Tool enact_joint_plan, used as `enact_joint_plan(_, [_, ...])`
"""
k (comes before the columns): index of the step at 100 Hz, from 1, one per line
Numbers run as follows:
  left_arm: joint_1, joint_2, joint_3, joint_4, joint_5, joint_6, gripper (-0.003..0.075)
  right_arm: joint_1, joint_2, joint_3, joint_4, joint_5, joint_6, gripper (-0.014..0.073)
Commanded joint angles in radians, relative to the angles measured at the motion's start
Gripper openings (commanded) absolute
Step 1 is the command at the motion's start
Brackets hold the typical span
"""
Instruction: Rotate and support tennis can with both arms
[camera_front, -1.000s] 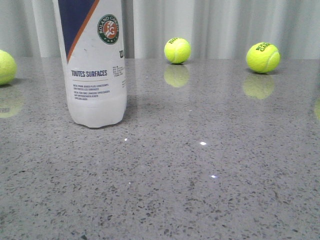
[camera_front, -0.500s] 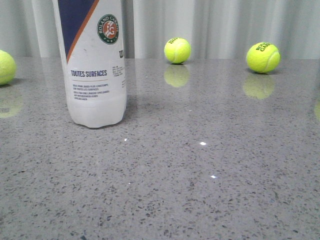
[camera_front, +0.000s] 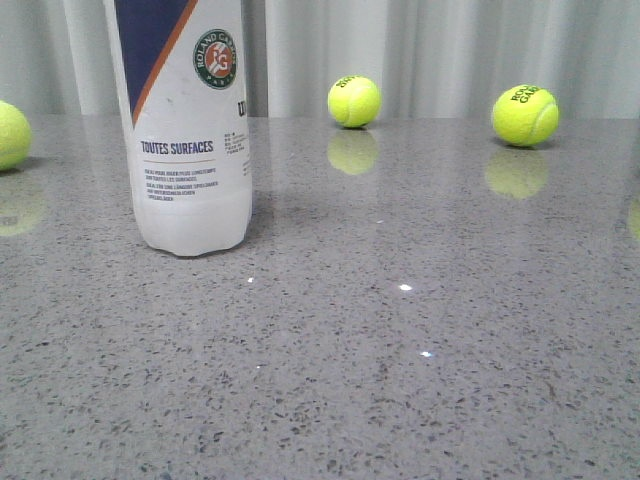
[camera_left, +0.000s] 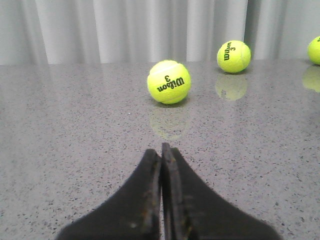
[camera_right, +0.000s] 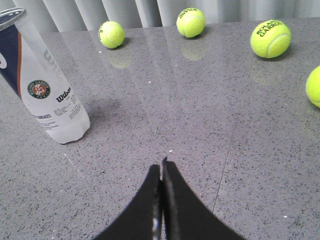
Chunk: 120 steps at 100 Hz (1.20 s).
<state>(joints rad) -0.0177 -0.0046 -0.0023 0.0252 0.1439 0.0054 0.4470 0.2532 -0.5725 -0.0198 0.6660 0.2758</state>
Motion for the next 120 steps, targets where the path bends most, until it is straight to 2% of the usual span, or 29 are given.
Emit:
enact_joint_plan(1, [0.001,-0.038,0.047,-0.007,-0.078,0.0,-0.0021,-0.007,0.012,-0.025,-0.008,-0.08,0.0,-0.0066])
enact_joint_plan(88, [0.001,-0.038,0.047,-0.007,-0.078,0.0,-0.0021,-0.007,0.012,-0.025,-0.009,-0.087,0.0,-0.0066])
enact_joint_plan(103, [0.001,-0.038,0.047,-0.007,-0.078,0.0,-0.0021,-0.059,0.012,0.018,-0.013,-0.224,0.0,-0.0066])
enact_joint_plan(120, [0.001,-0.038,0.047,-0.007,-0.078,0.0,-0.0021,-0.211,0.012,0.139,-0.007,-0.426,0.0,-0.0066])
